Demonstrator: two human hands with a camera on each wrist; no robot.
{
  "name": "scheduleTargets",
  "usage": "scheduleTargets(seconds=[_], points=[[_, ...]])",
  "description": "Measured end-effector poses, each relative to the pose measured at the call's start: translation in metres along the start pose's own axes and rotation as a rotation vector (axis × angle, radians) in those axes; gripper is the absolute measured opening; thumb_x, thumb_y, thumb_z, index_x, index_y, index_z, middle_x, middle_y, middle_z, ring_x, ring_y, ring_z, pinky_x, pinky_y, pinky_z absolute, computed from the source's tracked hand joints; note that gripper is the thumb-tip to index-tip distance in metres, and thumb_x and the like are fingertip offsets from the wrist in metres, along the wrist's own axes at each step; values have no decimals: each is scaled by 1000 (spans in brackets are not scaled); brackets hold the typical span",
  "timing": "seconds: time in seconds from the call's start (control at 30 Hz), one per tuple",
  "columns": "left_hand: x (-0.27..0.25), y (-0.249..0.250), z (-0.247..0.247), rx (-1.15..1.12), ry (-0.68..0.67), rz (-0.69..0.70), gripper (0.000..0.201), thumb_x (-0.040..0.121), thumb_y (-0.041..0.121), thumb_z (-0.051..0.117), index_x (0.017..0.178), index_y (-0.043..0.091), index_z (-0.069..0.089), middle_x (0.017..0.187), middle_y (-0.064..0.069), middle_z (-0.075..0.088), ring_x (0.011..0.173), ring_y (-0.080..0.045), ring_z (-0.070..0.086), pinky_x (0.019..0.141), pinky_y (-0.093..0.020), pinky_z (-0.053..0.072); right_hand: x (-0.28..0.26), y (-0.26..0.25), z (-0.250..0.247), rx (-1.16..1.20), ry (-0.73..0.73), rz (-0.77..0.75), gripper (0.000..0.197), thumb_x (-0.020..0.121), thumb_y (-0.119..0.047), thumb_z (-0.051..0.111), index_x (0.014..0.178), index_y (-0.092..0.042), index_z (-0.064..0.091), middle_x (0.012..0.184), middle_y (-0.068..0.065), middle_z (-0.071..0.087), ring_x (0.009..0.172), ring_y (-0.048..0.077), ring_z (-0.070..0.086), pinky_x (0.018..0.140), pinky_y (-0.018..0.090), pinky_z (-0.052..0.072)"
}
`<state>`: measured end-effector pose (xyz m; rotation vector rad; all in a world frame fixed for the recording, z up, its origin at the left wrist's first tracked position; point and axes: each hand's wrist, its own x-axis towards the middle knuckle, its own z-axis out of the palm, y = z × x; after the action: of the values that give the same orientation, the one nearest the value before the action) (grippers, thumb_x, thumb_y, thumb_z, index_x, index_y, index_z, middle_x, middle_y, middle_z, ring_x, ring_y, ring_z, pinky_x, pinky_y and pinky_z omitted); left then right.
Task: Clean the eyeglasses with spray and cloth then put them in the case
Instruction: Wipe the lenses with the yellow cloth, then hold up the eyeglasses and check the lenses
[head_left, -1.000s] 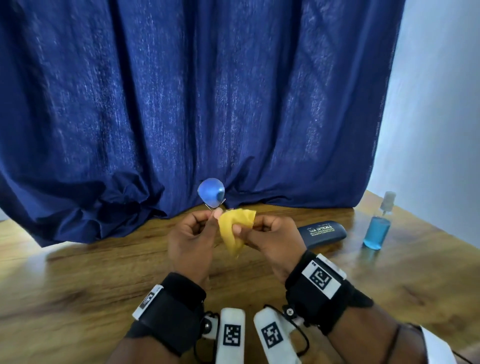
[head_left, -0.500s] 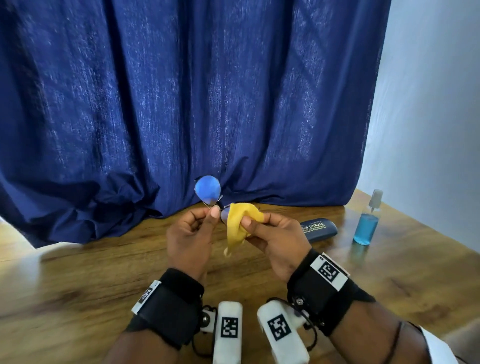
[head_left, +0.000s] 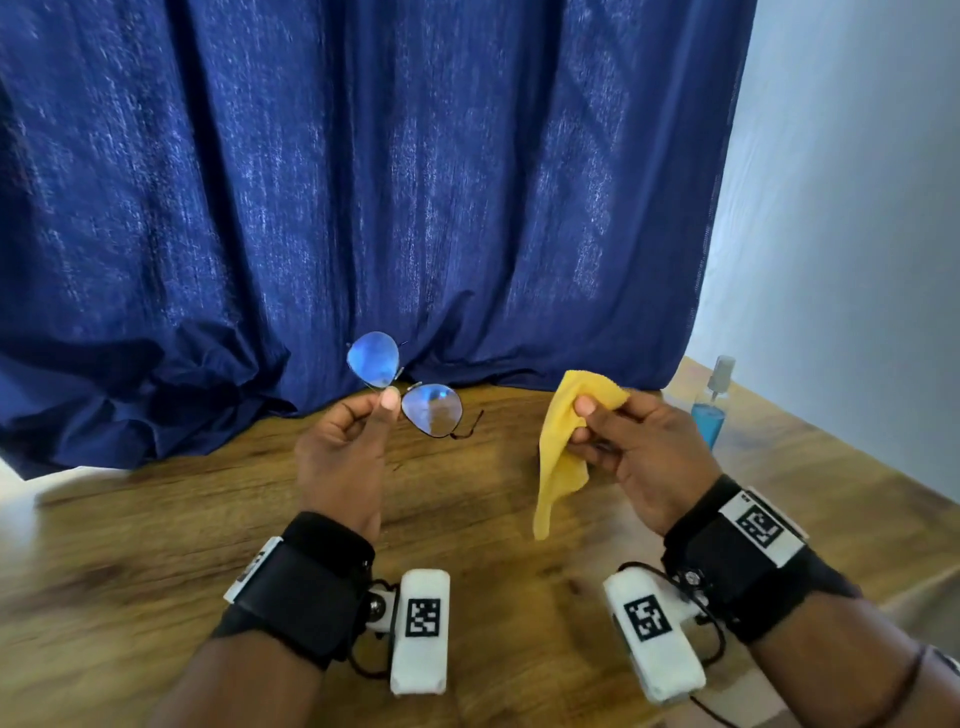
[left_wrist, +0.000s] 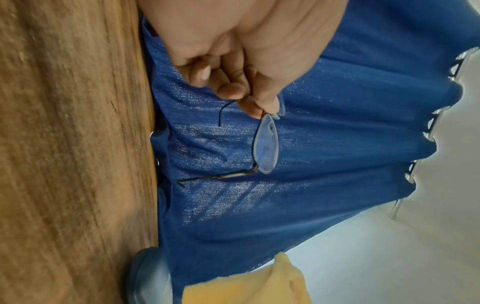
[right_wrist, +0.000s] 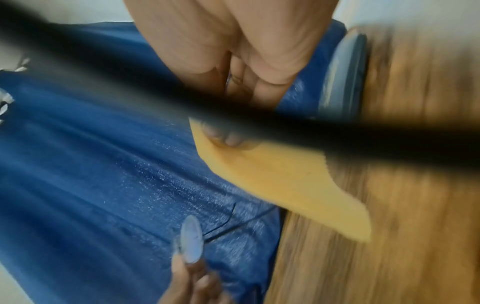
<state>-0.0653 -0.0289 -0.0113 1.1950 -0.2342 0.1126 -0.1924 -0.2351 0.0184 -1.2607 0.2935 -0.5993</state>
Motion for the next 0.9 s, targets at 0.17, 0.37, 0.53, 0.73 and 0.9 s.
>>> scheduleTargets(seconds=[0.17, 0.37, 0.53, 0.73, 0.9], points=[[-3, 0, 2, 14, -41, -10, 11, 97, 18, 68, 102, 9, 73, 63, 21, 73, 58, 14, 63, 58, -3, 48, 7, -24, -48, -754, 165, -463, 10, 88, -14, 78, 97, -17, 79, 82, -2, 77, 77, 16, 73, 81, 28, 58], [-7, 0, 6, 17, -59, 13, 16, 97, 16, 68, 106, 4, 72, 56, 21, 67, 54, 12, 59, 57, -3, 46, 19, -27, -72, -1226, 122, -503, 19, 85, -12, 78, 97, -26, 80, 86, -6, 75, 82, 17, 69, 82, 25, 52], [-8, 1, 6, 1, -48, 14, 12, 95, 15, 69, 103, 6, 73, 67, 19, 76, 61, 12, 65, 59, -3, 48, 30, 1, -72, -1531, -306, 105, 44, 88, -13, 74, 129, -25, 64, 113, -9, 68, 94, 10, 64, 89, 24, 53], [-4, 0, 3, -27, -34, -2, 13, 95, 18, 70, 103, 8, 74, 64, 18, 73, 57, 11, 62, 58, -4, 48, 21, 1, -31, -1179, -101, -160, 12, 94, -15, 66, 99, -20, 76, 80, -15, 73, 72, 5, 65, 72, 21, 49], [2, -4, -1, -108, -16, -58, 24, 88, 31, 73, 104, 13, 75, 71, 18, 70, 60, 7, 55, 63, -20, 41, 21, 17, 42, -336, -274, 311, 26, 98, -25, 67, 102, 0, 74, 83, 12, 75, 60, 14, 64, 60, 30, 57]])
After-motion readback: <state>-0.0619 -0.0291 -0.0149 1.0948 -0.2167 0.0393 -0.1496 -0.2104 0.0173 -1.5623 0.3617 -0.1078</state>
